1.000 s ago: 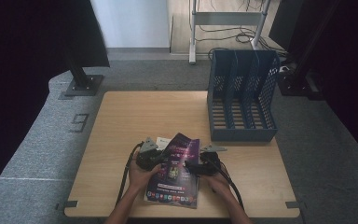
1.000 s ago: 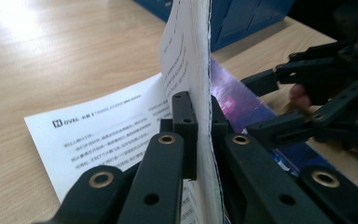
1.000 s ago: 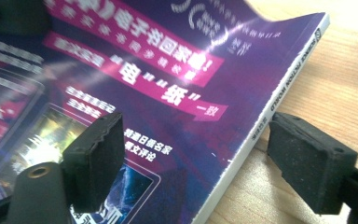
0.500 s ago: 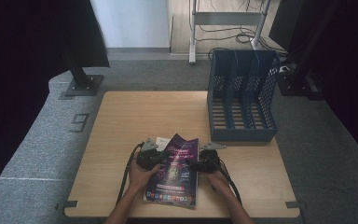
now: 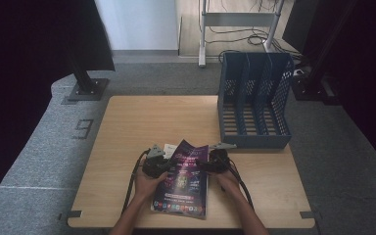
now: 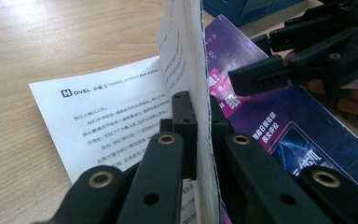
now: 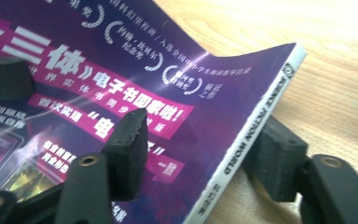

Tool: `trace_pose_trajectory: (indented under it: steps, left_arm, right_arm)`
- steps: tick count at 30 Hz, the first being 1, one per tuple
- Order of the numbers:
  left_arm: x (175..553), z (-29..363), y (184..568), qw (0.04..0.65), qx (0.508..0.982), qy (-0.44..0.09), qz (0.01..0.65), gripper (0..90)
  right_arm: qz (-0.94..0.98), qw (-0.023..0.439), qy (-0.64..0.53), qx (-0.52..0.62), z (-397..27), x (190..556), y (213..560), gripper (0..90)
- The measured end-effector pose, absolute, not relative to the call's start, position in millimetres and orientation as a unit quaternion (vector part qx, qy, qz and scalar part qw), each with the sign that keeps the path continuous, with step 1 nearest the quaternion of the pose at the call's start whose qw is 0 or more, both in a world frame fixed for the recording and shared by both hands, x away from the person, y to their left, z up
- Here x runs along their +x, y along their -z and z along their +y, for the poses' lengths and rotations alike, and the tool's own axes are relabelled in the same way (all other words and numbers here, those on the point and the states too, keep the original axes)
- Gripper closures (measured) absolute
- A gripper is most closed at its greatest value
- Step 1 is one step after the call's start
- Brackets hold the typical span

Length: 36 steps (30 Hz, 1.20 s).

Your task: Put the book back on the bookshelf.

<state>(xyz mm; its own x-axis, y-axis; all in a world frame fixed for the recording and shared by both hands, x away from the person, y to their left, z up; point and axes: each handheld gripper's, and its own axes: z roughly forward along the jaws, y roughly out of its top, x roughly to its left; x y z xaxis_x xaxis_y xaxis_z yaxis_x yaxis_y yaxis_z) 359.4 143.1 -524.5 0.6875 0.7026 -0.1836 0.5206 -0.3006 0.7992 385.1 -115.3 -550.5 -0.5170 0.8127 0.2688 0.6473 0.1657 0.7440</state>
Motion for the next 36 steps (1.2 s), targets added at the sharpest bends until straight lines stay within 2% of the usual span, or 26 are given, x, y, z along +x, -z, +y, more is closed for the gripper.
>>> trace_pose_trajectory:
  steps: [5, 9, 15, 36]
  left_arm:
    - [359.3, 143.0, 524.5, 0.451, 0.8, -0.1, 0.383, 87.9]
    - [359.2, 143.3, 524.6, 0.451, 0.799, -0.101, 0.384, 87.9]
    - [359.4, 144.7, 524.5, 0.45, 0.799, -0.105, 0.385, 87.8]
    - [348.5, 151.6, 499.8, 0.502, 0.776, -0.12, 0.363, 87.3]
  right_arm:
    - [0.754, 0.098, -0.429, 0.487, -117.8, 386.2, 550.5, 50.2]
    - [0.752, 0.073, -0.439, 0.487, -120.8, 387.1, 550.9, 57.6]
    - [0.754, 0.073, -0.446, 0.477, -121.4, 384.6, 546.9, 63.9]
    - [0.74, 0.119, -0.501, 0.434, -130.0, 357.9, 505.6, 68.1]
